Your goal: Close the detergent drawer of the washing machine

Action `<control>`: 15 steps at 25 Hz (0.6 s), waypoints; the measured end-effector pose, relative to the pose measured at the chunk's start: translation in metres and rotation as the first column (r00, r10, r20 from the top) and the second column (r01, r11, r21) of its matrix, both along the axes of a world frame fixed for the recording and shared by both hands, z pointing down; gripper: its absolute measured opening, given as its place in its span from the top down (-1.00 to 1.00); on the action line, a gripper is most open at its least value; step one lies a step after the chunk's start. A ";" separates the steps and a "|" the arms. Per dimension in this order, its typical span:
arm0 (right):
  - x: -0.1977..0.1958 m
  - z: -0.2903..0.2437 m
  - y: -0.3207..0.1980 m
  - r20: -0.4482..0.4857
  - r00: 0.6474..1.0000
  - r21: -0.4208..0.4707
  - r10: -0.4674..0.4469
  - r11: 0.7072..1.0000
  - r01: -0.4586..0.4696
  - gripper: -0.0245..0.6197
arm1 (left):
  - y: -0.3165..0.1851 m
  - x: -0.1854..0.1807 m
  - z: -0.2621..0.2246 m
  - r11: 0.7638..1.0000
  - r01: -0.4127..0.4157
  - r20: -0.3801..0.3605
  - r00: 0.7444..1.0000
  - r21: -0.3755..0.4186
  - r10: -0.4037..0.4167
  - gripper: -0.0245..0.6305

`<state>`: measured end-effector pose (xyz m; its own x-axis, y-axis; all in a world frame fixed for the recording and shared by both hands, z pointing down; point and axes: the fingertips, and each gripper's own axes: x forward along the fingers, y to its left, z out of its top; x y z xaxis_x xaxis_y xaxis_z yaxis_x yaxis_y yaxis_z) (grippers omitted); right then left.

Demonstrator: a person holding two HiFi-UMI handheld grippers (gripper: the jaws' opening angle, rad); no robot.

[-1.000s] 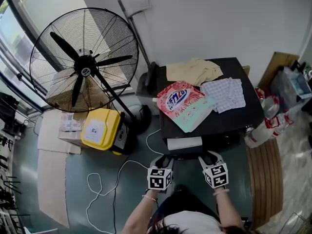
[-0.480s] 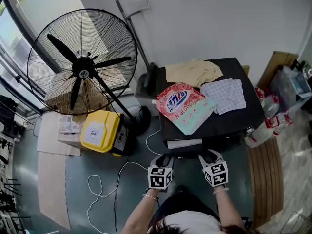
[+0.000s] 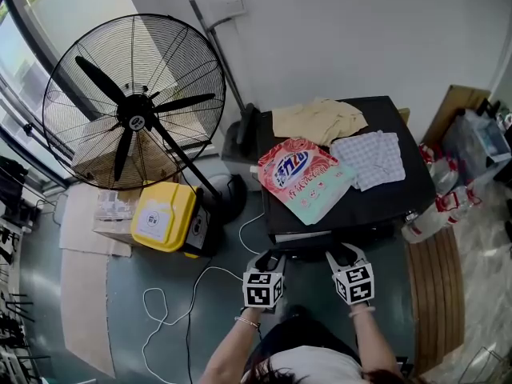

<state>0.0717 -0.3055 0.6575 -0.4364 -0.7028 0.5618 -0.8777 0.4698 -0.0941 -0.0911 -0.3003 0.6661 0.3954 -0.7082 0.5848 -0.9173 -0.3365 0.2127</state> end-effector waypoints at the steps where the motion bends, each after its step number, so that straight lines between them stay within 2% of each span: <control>1: 0.000 0.000 -0.002 0.000 1.000 0.001 0.003 1.000 -0.003 0.40 | -0.002 0.000 0.000 1.000 0.002 -0.001 1.000 0.000 -0.002 0.44; 15: -0.003 -0.001 -0.025 -0.021 0.998 0.005 0.053 0.999 -0.053 0.39 | -0.027 -0.004 0.000 0.999 0.026 -0.009 1.000 -0.018 -0.027 0.44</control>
<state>0.0690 -0.3309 0.6569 -0.3864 -0.7271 0.5674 -0.9032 0.4229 -0.0732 -0.0946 -0.3269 0.6657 0.3820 -0.7081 0.5938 -0.9239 -0.3082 0.2268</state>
